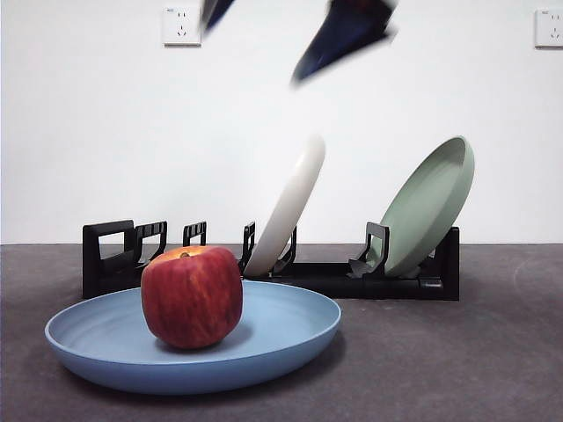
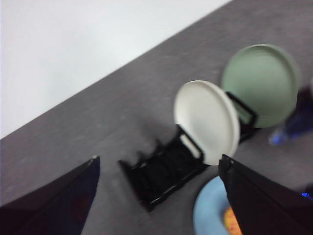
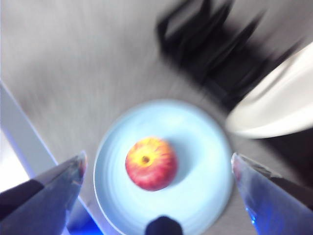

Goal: Take the blue plate from the plate rack,put the plate on the table,take the apple from the table,put the apple in the plate

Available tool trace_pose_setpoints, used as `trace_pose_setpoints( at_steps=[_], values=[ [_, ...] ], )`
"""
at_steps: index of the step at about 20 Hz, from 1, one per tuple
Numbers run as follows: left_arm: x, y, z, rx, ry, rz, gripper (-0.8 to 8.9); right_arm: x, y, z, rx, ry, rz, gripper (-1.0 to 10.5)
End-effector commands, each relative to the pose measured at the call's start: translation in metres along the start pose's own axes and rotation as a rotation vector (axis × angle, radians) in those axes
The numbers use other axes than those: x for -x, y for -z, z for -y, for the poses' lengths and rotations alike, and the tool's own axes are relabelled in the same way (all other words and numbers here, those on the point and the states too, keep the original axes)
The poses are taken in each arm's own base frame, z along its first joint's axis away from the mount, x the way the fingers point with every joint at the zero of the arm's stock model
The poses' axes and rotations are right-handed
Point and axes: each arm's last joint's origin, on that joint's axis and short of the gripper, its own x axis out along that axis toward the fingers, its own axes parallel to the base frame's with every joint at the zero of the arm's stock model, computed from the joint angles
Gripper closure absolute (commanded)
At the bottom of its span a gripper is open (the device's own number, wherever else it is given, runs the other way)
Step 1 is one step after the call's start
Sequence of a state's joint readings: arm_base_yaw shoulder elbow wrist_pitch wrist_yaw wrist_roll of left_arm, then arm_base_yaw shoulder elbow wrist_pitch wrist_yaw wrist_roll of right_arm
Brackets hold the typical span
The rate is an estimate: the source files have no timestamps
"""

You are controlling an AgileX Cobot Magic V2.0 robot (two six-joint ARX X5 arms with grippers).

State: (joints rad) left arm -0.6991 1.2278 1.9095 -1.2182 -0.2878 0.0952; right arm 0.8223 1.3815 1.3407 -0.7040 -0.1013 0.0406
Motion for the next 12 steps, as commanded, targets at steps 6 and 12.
trace_pose_setpoints(
  at_steps=[6,12],
  values=[
    [-0.018,-0.005,0.006,-0.041,0.094,-0.009,5.61,0.088,0.017,0.012,-0.049,0.075,0.115,7.4],
    [-0.020,-0.005,0.009,-0.071,0.165,-0.014,8.22,0.098,0.025,0.014,-0.043,0.204,0.087,9.6]
  ],
)
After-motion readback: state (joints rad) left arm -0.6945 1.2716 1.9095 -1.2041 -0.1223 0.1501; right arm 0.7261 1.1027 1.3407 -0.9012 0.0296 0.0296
